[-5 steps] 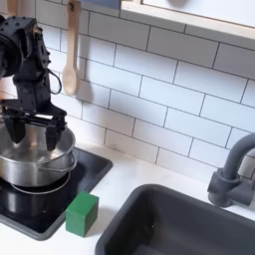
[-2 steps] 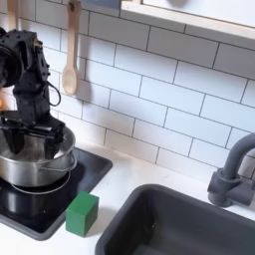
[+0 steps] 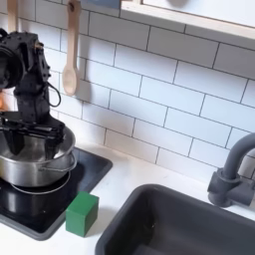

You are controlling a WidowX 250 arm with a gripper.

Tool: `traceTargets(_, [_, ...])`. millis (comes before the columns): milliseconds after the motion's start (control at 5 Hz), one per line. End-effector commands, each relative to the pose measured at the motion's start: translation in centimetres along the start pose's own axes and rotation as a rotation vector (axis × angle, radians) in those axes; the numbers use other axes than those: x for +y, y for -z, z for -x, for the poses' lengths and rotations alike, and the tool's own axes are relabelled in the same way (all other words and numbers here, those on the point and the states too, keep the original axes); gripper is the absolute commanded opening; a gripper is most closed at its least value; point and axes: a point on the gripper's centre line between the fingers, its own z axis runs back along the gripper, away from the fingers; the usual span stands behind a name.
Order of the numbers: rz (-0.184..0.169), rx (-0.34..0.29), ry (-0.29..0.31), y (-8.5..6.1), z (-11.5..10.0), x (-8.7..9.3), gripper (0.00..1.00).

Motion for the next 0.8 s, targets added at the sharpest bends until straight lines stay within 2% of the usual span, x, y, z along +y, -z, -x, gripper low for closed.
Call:
traceTargets(0, [-0.003,-0.018,-0.02,-0.6,-0.9,0.5,1.0])
traceTargets(400, [-0.007,-0.028,-0.063,-0.8,-2.0,1.8,1.0])
traceTargets(600, [-0.01,-0.031,-0.067,-0.7,-2.3,1.9,1.0])
